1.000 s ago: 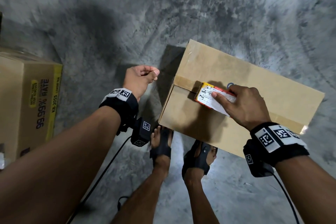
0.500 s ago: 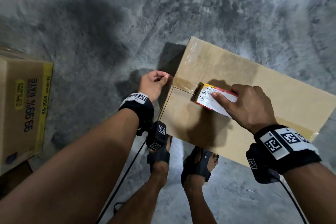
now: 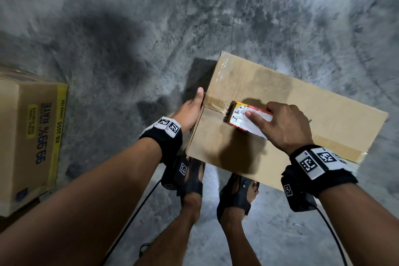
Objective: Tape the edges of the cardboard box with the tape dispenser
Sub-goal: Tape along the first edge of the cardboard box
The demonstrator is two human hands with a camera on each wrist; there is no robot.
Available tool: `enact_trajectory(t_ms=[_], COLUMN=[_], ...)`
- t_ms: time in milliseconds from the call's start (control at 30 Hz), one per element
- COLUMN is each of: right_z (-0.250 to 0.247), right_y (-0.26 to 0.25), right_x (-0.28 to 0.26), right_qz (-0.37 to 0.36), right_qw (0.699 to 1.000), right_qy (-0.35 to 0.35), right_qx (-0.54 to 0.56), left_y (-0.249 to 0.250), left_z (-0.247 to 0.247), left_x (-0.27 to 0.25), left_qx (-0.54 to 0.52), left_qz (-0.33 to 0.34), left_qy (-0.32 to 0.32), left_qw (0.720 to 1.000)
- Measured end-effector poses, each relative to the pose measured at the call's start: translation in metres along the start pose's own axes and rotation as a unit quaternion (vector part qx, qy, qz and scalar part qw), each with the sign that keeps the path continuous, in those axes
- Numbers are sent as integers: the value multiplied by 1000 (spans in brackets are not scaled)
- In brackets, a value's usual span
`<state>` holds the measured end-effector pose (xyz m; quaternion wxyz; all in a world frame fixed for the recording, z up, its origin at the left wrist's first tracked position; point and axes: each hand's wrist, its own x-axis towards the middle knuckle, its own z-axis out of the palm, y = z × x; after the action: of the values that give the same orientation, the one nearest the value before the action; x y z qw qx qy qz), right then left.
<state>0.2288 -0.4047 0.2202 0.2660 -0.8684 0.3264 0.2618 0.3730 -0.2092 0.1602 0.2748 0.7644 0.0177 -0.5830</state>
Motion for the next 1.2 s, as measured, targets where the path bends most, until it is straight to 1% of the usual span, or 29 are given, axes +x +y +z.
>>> enact_trajectory(t_ms=[33,67,100,133,167,200,267,300,333,466,666,833,933,1066,1133,1199], right_z=[-1,-1,-2,-2,-2,-3,0,0,0,-1,0,-6,-12,-28,-34,-34], right_y=[0,0,-1,-1,-2,-2,-3,-3,-4,-2,0,18,47,109,130,137], right_x=[-1,-1,-1,-2,-2,-3,-4,-4,-4,-4,-5,-11,-24,-52,-63,-67], right_qz=[1,1,1,1,1,4,9,14,16,14,9,2,15,58,75,84], right_qw=[1000,1000,1000,1000,999,999,999,999,999,999,999,999,999,998,996,995], right_qy=[-2,-5,-6,-7,-8,-7,-8,-6,-7,-8,-9,-17,-20,-23,-27,-31], right_qx=[-5,-12,-19,-26,-33,-40,-46,-45,-43,-47,-44,-30,-30,-31,-36,-45], left_y=[0,1,2,2,0,0,-8,-11,-13,-16,-17,-18,-18,-17,-15,-15], left_z=[-1,-1,1,4,9,17,30,35,39,49,58,60,61,62,64,65], left_x=[-2,-5,-8,-12,-13,-16,-17,-19,-19,-20,-16,-15,-14,-16,-15,-14], left_qx=[71,134,185,238,293,348,442,478,500,515,555,566,577,586,582,575], left_qz=[18,52,101,162,221,262,300,303,301,291,252,246,240,232,229,227], left_qy=[-5,2,26,68,109,122,79,61,55,65,100,111,108,116,118,116], left_qw=[997,990,977,955,924,892,842,822,810,803,787,779,773,768,772,777])
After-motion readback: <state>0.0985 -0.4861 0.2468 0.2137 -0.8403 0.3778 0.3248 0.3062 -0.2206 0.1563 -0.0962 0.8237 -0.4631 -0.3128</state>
